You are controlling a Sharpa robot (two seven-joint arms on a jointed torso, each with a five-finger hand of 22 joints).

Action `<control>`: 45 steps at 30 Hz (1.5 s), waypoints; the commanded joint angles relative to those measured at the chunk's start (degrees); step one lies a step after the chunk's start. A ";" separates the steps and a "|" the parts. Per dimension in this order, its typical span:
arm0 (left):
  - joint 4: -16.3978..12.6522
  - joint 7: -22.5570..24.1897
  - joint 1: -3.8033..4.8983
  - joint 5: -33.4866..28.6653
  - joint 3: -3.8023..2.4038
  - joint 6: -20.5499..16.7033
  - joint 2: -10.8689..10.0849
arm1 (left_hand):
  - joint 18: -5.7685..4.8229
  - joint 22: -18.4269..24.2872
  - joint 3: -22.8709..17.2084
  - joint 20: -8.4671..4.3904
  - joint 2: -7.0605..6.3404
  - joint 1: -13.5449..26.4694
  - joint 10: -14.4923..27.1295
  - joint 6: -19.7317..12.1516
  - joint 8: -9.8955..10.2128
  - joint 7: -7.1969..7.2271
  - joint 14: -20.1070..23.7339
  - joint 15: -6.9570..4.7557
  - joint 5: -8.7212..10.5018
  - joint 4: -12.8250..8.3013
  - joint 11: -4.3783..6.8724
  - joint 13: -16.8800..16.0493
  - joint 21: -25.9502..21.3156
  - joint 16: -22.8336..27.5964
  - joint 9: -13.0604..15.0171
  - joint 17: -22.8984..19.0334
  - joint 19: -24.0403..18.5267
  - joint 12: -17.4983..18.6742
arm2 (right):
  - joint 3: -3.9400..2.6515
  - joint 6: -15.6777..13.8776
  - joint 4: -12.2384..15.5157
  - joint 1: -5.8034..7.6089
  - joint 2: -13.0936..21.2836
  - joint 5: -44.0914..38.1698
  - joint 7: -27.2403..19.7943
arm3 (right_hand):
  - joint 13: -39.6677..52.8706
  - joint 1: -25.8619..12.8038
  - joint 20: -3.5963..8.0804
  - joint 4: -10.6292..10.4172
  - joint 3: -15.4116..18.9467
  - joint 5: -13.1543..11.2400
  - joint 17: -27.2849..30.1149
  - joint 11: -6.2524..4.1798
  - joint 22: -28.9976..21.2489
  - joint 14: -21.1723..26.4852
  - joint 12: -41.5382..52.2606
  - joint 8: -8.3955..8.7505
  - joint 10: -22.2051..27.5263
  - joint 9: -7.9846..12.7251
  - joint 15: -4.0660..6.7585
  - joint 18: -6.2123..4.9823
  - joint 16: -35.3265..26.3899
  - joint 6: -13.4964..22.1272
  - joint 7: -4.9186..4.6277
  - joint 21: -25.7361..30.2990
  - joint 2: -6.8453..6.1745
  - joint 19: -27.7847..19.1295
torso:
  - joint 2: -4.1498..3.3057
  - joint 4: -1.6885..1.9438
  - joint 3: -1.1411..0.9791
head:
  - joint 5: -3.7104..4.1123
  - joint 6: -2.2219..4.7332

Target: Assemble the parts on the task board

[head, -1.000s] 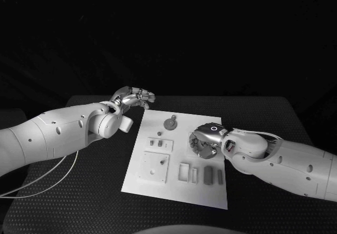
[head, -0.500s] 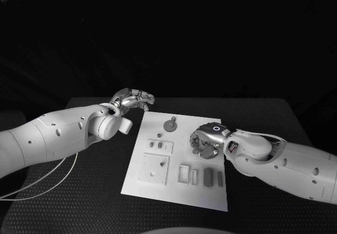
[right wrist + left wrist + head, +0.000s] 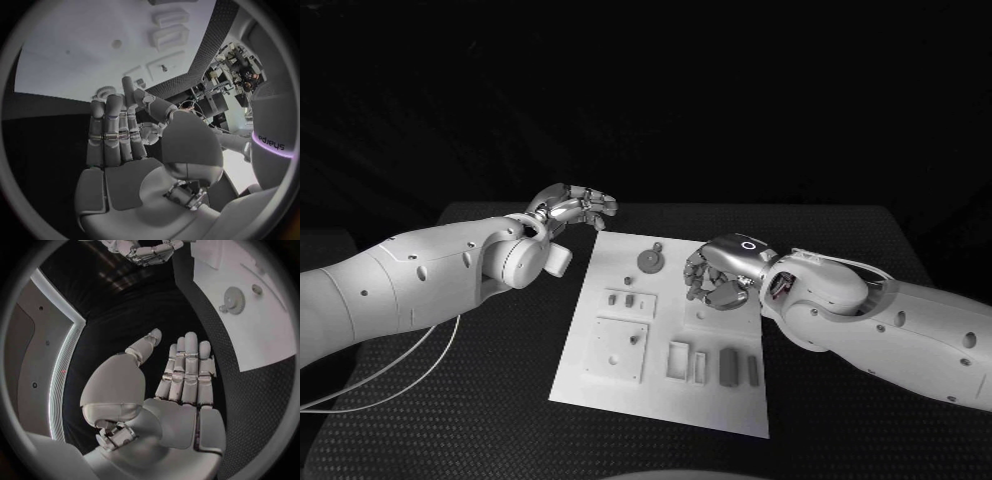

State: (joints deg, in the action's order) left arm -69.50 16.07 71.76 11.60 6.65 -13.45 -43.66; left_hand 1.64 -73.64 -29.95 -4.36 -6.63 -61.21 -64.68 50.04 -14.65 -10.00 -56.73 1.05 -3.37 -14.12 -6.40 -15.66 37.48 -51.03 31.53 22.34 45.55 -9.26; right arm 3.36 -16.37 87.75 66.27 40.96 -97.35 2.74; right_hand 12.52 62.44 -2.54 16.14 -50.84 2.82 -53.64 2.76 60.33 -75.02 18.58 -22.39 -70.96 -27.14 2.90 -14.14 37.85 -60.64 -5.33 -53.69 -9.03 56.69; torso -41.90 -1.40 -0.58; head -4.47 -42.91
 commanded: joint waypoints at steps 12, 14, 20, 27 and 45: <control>0.70 0.86 0.07 -0.52 -0.04 0.51 1.11 | 0.94 -0.13 -0.03 -0.01 -0.27 0.20 -0.12 -0.34 -0.32 0.14 0.31 0.26 -0.02 0.38 -0.37 0.06 -0.32 0.42 -0.07 0.10 0.25 -0.33 | 0.70 -1.60 -0.06 -0.38 -7.58 3.32 -2.47 | -0.01 -0.07 0.15 0.15 -0.15 -0.05 -0.22 -0.02 0.17 0.21 -0.03 -0.09 -0.05 -1.50 0.54 -0.86 0.33 -0.04 -0.03 -0.45 0.92 0.07 | 0.02 0.14 0.05 | -1.23 -0.08; 0.80 0.85 0.07 -0.59 -0.05 0.55 1.23 | 0.94 -0.13 -0.03 -0.01 -0.27 0.21 -0.12 -0.34 -0.33 0.14 0.31 0.26 -0.02 0.39 -0.37 0.06 -0.33 0.42 -0.07 0.11 0.24 -0.33 | 1.10 -1.56 -0.32 -0.84 -8.63 3.16 -2.58 | 0.00 -0.07 0.15 0.17 -0.13 -0.05 -0.24 -0.02 0.19 0.23 -0.03 -0.08 -0.03 -1.52 0.54 -0.86 0.34 -0.02 -0.04 -0.47 0.98 0.06 | -0.02 0.23 0.09 | -1.70 -0.31; 0.87 0.85 0.08 -0.59 -0.05 0.47 1.36 | 0.94 -0.15 -0.02 0.00 -0.27 0.21 -0.12 -0.34 -0.34 0.14 0.32 0.27 -0.01 0.39 -0.37 0.06 -0.34 0.43 -0.07 0.13 0.24 -0.35 | 2.45 -1.81 -1.02 -2.89 -11.94 1.05 -2.79 | 0.02 -0.07 0.18 0.23 -0.07 -0.05 -0.29 -0.02 0.23 0.25 -0.02 -0.06 0.01 -1.58 0.53 -0.86 0.37 0.03 -0.05 -0.52 1.05 0.05 | -0.06 0.05 0.06 | -2.93 -0.77; 0.94 0.86 0.08 -0.63 -0.06 0.57 1.74 | 0.94 -0.17 -0.02 0.00 -0.27 0.20 -0.11 -0.34 -0.35 0.14 0.32 0.27 -0.01 0.40 -0.37 0.06 -0.35 0.45 -0.07 0.15 0.23 -0.37 | 4.49 -1.92 -2.51 -4.39 -14.63 -2.41 -2.90 | 0.05 -0.02 0.21 0.30 -0.04 -0.05 -0.34 -0.02 0.27 0.25 -0.01 -0.06 0.02 -1.65 0.54 -0.86 0.40 0.06 -0.05 -0.57 1.08 0.04 | -0.05 0.20 0.08 | -3.33 -1.08; 0.93 0.84 0.08 -0.94 -0.06 0.68 2.11 | 0.94 -0.21 -0.01 0.01 -0.27 0.19 -0.09 -0.37 -0.37 0.14 0.34 0.28 -0.01 0.42 -0.37 0.06 -0.39 0.49 -0.08 0.21 0.22 -0.40 | 5.51 -2.79 -4.80 -5.60 -17.21 -9.24 -0.81 | 0.18 0.34 0.34 0.35 -0.09 -0.05 -0.48 -0.10 0.43 0.16 0.14 -0.16 -0.07 -1.92 0.61 -0.86 0.54 -0.08 0.03 -0.79 0.78 0.09 | -0.05 0.07 0.04 | -4.12 -1.59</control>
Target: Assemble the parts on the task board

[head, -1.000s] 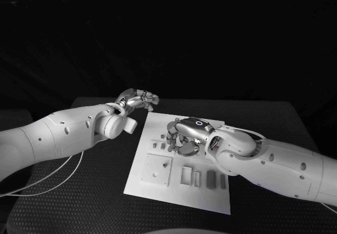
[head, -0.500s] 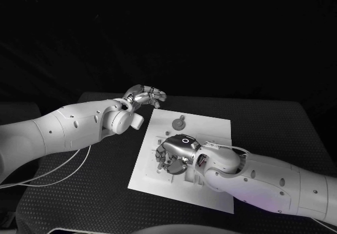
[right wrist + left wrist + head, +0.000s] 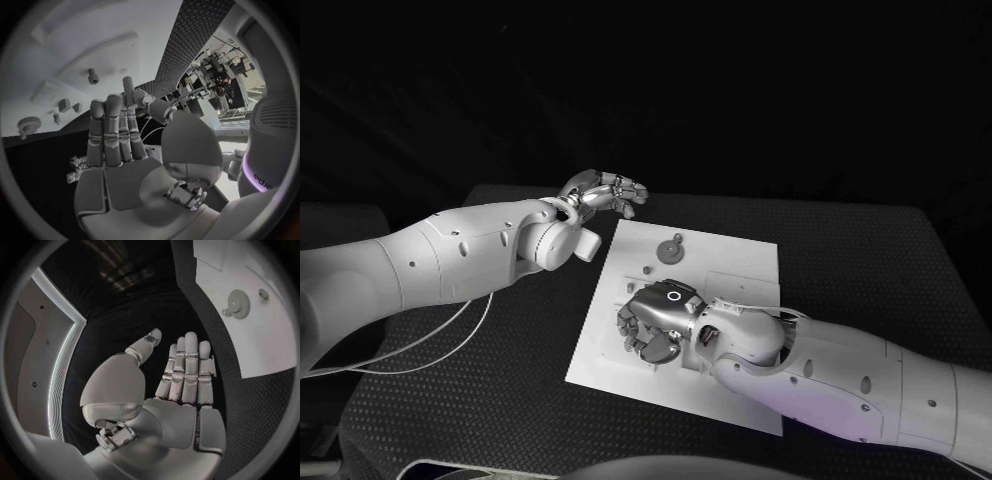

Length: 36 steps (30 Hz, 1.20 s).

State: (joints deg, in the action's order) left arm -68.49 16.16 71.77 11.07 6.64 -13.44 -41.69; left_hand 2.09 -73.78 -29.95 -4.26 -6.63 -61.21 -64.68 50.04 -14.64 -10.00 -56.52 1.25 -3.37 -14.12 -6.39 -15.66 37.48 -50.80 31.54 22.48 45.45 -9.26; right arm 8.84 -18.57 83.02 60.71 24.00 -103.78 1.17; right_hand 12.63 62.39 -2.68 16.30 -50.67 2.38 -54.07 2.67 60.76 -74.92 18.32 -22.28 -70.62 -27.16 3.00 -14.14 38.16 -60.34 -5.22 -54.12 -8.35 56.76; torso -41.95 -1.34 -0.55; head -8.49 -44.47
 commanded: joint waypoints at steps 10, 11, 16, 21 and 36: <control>-0.10 0.72 0.07 -0.42 -0.05 0.73 0.58 | 0.48 -0.09 0.00 -0.09 -0.26 0.21 -0.07 -0.39 -0.38 0.13 0.14 0.08 -0.01 0.45 -0.38 0.07 -0.40 0.28 -0.09 0.10 0.31 -0.41 | 1.10 -0.46 -1.37 -0.24 -1.01 -3.97 0.97 | 0.12 0.46 0.51 0.17 -0.29 0.39 -0.10 -0.04 0.04 0.00 0.45 -0.30 -0.43 -1.99 0.55 -0.86 0.26 -0.42 -0.06 -0.44 0.01 0.08 | -0.05 0.10 -0.02 | -0.80 -0.56; -0.10 0.71 0.07 -0.42 -0.05 0.74 0.62 | 0.48 -0.10 0.00 -0.08 -0.25 0.22 -0.07 -0.39 -0.39 0.13 0.14 0.08 -0.01 0.45 -0.38 0.07 -0.41 0.29 -0.09 0.10 0.31 -0.41 | 1.10 -0.46 -1.58 -0.25 -1.01 -3.97 0.97 | 0.12 0.46 0.51 0.17 -0.29 0.39 -0.10 -0.04 0.04 0.00 0.45 -0.30 -0.43 -2.00 0.55 -0.86 0.27 -0.42 -0.06 -0.45 0.00 0.08 | -0.06 0.11 -0.01 | -0.93 -0.65; -0.19 0.71 0.07 -0.42 -0.05 0.72 0.62 | 0.48 -0.11 0.01 -0.08 -0.24 0.23 -0.06 -0.40 -0.39 0.13 0.14 0.08 -0.01 0.47 -0.39 0.08 -0.42 0.30 -0.10 0.11 0.31 -0.42 | 1.13 -0.18 -2.26 -0.25 -1.25 -3.94 0.96 | 0.14 0.48 0.52 0.16 -0.30 0.39 -0.11 -0.04 0.05 0.00 0.46 -0.30 -0.43 -2.02 0.55 -0.86 0.27 -0.42 -0.06 -0.46 -0.01 0.09 | 0.00 -0.07 0.02 | -1.29 -0.73; -0.18 0.70 0.07 -0.42 -0.05 0.71 0.58 | 0.48 -0.12 0.01 -0.08 -0.24 0.23 -0.04 -0.42 -0.39 0.12 0.15 0.09 -0.01 0.48 -0.39 0.08 -0.43 0.31 -0.10 0.13 0.31 -0.43 | 1.31 0.04 -2.72 -0.30 -1.52 -3.88 0.89 | 0.15 0.49 0.53 0.15 -0.30 0.39 -0.12 -0.05 0.06 -0.01 0.46 -0.30 -0.43 -2.05 0.56 -0.86 0.28 -0.42 -0.06 -0.48 -0.01 0.10 | -0.01 -0.05 -0.01 | -1.27 -0.87; -0.12 0.65 0.07 -0.42 -0.05 0.74 0.67 | 0.48 -0.16 0.02 -0.08 -0.27 0.21 -0.01 -0.44 -0.41 0.12 0.16 0.09 -0.01 0.48 -0.39 0.08 -0.46 0.34 -0.11 0.18 0.30 -0.45 | 1.74 0.03 -3.34 -0.46 -2.09 -3.33 0.69 | 0.18 0.50 0.55 0.14 -0.32 0.39 -0.15 -0.05 0.08 -0.01 0.48 -0.28 -0.41 -2.12 0.56 -0.86 0.29 -0.41 -0.06 -0.51 0.00 0.11 | -0.01 0.02 0.01 | -1.35 -1.09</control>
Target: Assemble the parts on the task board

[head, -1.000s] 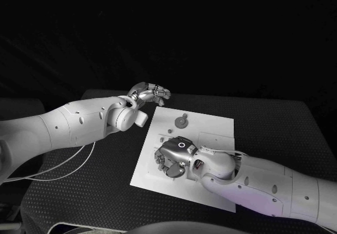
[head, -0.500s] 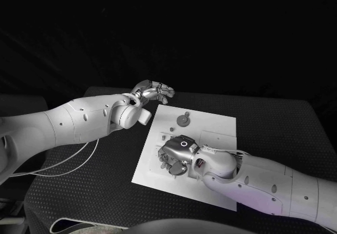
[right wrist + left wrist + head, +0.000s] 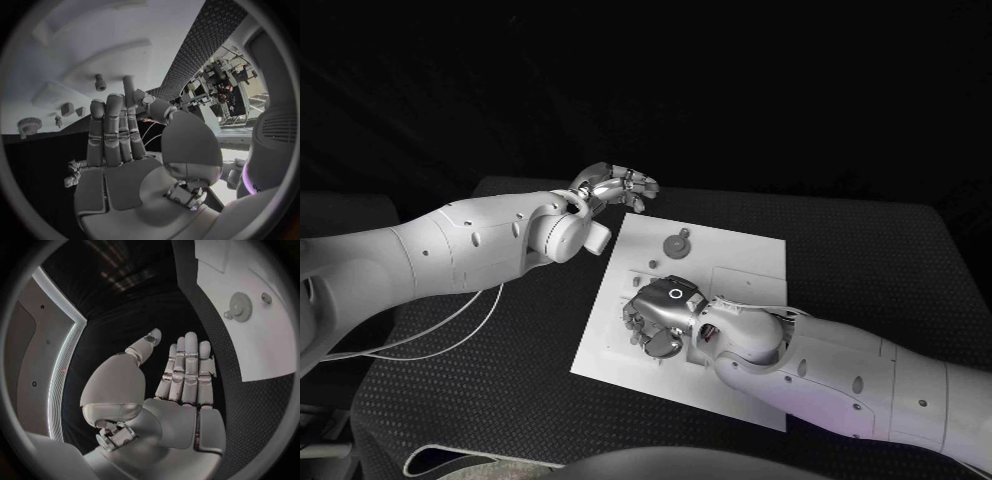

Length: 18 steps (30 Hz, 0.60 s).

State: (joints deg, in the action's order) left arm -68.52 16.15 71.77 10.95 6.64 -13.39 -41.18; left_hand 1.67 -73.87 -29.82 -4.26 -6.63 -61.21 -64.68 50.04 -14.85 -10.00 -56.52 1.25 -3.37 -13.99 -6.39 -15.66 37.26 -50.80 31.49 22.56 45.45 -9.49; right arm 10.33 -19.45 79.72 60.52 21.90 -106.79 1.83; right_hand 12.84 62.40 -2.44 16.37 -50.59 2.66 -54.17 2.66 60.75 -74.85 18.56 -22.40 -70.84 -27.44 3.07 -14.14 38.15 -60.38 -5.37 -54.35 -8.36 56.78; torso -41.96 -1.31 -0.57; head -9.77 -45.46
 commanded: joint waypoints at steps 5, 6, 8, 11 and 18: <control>-0.01 0.66 0.07 -0.30 -0.05 0.69 0.15 | 0.91 -0.08 -0.11 -0.08 -0.27 0.19 -0.01 -0.45 -0.22 0.12 0.17 0.09 -0.01 0.35 -0.39 0.08 -0.24 0.35 -0.06 0.11 0.30 -0.23 | 0.25 -0.10 0.77 -0.29 0.30 0.19 -0.05 | -0.02 0.49 0.32 0.06 -0.40 0.12 -0.06 -0.04 0.10 -0.09 0.24 -0.17 -0.20 -1.87 0.49 -0.86 0.32 -0.37 0.09 -0.29 0.04 0.10 | 0.01 -0.02 0.02 | -0.10 -0.09; -0.01 0.65 0.07 -0.30 -0.05 0.69 0.13 | 0.91 -0.08 -0.11 -0.08 -0.27 0.19 0.00 -0.45 -0.22 0.12 0.17 0.09 -0.01 0.35 -0.39 0.08 -0.24 0.36 -0.06 0.11 0.30 -0.24 | 0.25 -0.30 0.99 -0.30 0.40 0.33 -0.05 | -0.02 0.50 0.32 0.06 -0.40 0.12 -0.07 -0.04 0.11 -0.10 0.25 -0.17 -0.20 -1.87 0.49 -0.86 0.32 -0.38 0.10 -0.30 0.04 0.10 | 0.03 0.00 0.01 | -0.12 -0.08; -0.01 0.65 0.07 -0.30 -0.05 0.66 0.08 | 0.91 -0.09 -0.11 -0.08 -0.27 0.19 0.00 -0.45 -0.22 0.12 0.17 0.09 -0.01 0.35 -0.40 0.08 -0.25 0.36 -0.06 0.12 0.29 -0.24 | 0.25 -0.70 1.35 -0.32 0.53 0.44 -0.07 | -0.01 0.50 0.33 0.07 -0.40 0.12 -0.07 -0.05 0.11 -0.10 0.26 -0.18 -0.21 -1.89 0.49 -0.86 0.32 -0.38 0.10 -0.31 0.05 0.11 | 0.04 0.01 0.01 | -0.14 -0.09; 0.01 0.64 0.07 -0.30 -0.05 0.62 -0.02 | 0.91 -0.09 -0.11 -0.08 -0.28 0.18 0.01 -0.45 -0.23 0.12 0.17 0.10 -0.01 0.35 -0.40 0.09 -0.25 0.37 -0.06 0.13 0.29 -0.24 | 0.25 -0.97 1.56 -0.36 0.60 0.61 -0.05 | 0.01 0.52 0.34 0.08 -0.40 0.12 -0.08 -0.06 0.12 -0.12 0.27 -0.19 -0.22 -1.91 0.50 -0.86 0.34 -0.40 0.11 -0.32 0.04 0.12 | 0.01 -0.03 0.00 | -0.25 -0.06; 0.01 0.61 0.07 -0.30 -0.04 0.62 -0.03 | 0.91 -0.11 -0.11 -0.07 -0.28 0.17 0.02 -0.46 -0.24 0.12 0.18 0.10 -0.01 0.36 -0.40 0.09 -0.27 0.38 -0.06 0.15 0.29 -0.26 | 0.25 -0.85 1.53 -0.36 0.57 0.81 0.00 | 0.04 0.54 0.37 0.08 -0.39 0.12 -0.11 -0.08 0.14 -0.17 0.32 -0.20 -0.27 -1.98 0.53 -0.86 0.38 -0.45 0.13 -0.38 0.03 0.17 | -0.02 0.02 0.00 | -0.39 -0.15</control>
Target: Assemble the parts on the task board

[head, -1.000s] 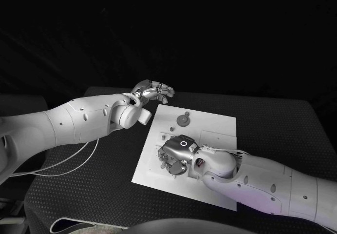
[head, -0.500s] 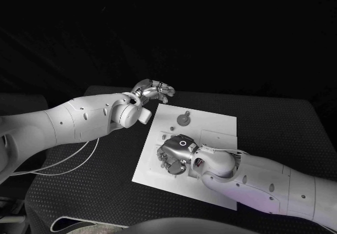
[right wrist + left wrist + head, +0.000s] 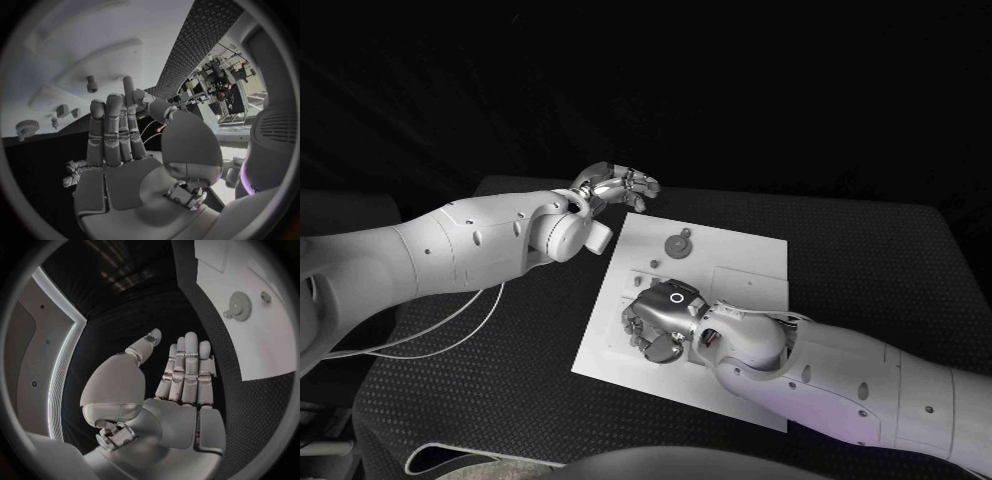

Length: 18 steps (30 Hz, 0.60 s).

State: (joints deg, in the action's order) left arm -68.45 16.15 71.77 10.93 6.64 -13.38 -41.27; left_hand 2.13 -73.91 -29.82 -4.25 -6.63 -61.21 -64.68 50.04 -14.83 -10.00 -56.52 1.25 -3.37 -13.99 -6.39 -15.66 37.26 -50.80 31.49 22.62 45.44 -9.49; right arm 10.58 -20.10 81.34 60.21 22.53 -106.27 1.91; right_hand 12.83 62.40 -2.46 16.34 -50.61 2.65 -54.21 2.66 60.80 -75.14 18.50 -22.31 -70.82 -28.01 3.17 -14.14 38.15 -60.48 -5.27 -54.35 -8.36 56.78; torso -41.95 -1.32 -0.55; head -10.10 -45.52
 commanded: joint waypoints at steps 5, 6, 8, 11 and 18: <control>-0.13 0.62 0.08 -0.28 -0.04 0.64 0.06 | 0.45 -0.08 -0.11 -0.08 -0.29 0.17 0.03 -0.47 -0.27 0.12 0.19 0.10 -0.01 0.36 -0.40 0.09 -0.28 0.40 -0.07 0.11 0.29 -0.26 | 0.00 0.23 -0.59 -0.05 -0.18 0.29 0.06 | 0.07 0.54 0.40 0.11 -0.36 0.13 -0.08 -0.09 0.10 0.10 0.39 -0.29 -0.30 -1.44 0.44 -0.86 0.39 -0.35 0.03 -0.41 0.03 0.20 | -0.01 -0.06 0.03 | -0.14 -0.14; -0.13 0.62 0.08 -0.28 -0.04 0.66 0.07 | 0.45 -0.09 -0.11 -0.08 -0.29 0.17 0.03 -0.47 -0.27 0.12 0.19 0.10 -0.01 0.36 -0.40 0.09 -0.28 0.40 -0.07 0.11 0.29 -0.27 | 0.00 0.31 -0.71 -0.05 -0.23 0.13 0.13 | 0.07 0.54 0.40 0.11 -0.36 0.13 -0.08 -0.09 0.10 0.09 0.39 -0.29 -0.30 -1.44 0.44 -0.86 0.39 -0.35 0.03 -0.41 0.03 0.20 | -0.02 -0.05 0.02 | -0.14 -0.14; -0.15 0.62 0.08 -0.28 -0.04 0.65 0.05 | 0.45 -0.09 -0.11 -0.08 -0.29 0.17 0.04 -0.47 -0.27 0.12 0.19 0.10 -0.01 0.37 -0.41 0.09 -0.29 0.40 -0.07 0.12 0.29 -0.27 | 0.00 0.32 -1.00 -0.05 -0.32 -0.30 0.37 | 0.07 0.54 0.41 0.11 -0.36 0.13 -0.08 -0.09 0.11 0.09 0.39 -0.29 -0.30 -1.45 0.44 -0.86 0.40 -0.35 0.03 -0.42 0.04 0.21 | -0.02 -0.05 0.02 | -0.14 -0.14; -0.13 0.62 0.08 -0.28 -0.04 0.64 0.01 | 0.45 -0.10 -0.10 -0.07 -0.29 0.17 0.04 -0.48 -0.28 0.12 0.19 0.11 -0.01 0.38 -0.41 0.09 -0.29 0.41 -0.08 0.13 0.29 -0.28 | 0.00 0.35 -1.31 -0.05 -0.34 -1.15 1.09 | 0.08 0.55 0.42 0.11 -0.37 0.13 -0.09 -0.09 0.12 0.08 0.39 -0.28 -0.29 -1.47 0.44 -0.86 0.40 -0.35 0.03 -0.44 0.04 0.22 | 0.01 -0.07 -0.01 | -0.06 -0.11; -0.14 0.57 0.08 -0.28 -0.04 0.68 0.03 | 0.45 -0.12 -0.10 -0.07 -0.30 0.17 0.05 -0.49 -0.29 0.11 0.20 0.11 -0.01 0.39 -0.41 0.09 -0.31 0.43 -0.08 0.15 0.29 -0.29 | 0.01 2.11 -2.18 -0.05 -0.73 -1.47 1.31 | 0.09 0.57 0.43 0.12 -0.38 0.13 -0.10 -0.10 0.13 0.08 0.40 -0.28 -0.28 -1.50 0.45 -0.86 0.41 -0.35 0.04 -0.47 0.03 0.24 | 0.00 -0.03 -0.02 | 0.04 -0.12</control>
State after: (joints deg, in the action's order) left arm -68.47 16.14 71.77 10.92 6.64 -13.37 -41.32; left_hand 2.16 -73.95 -29.82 -4.17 -6.63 -61.21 -64.67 50.03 -14.82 -9.99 -56.52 1.24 -3.37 -13.99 -6.39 -15.66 37.26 -50.58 31.50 22.72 45.35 -9.49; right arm 10.59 -19.69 79.39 60.17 21.83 -106.56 2.46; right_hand 12.82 62.40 -2.33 16.35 -50.61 2.44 -54.22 2.66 60.96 -75.16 18.78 -22.43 -70.63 -28.78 3.15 -14.14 38.36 -60.31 -5.24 -54.56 -8.36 57.10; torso -41.95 -1.37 -0.57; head -10.11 -45.65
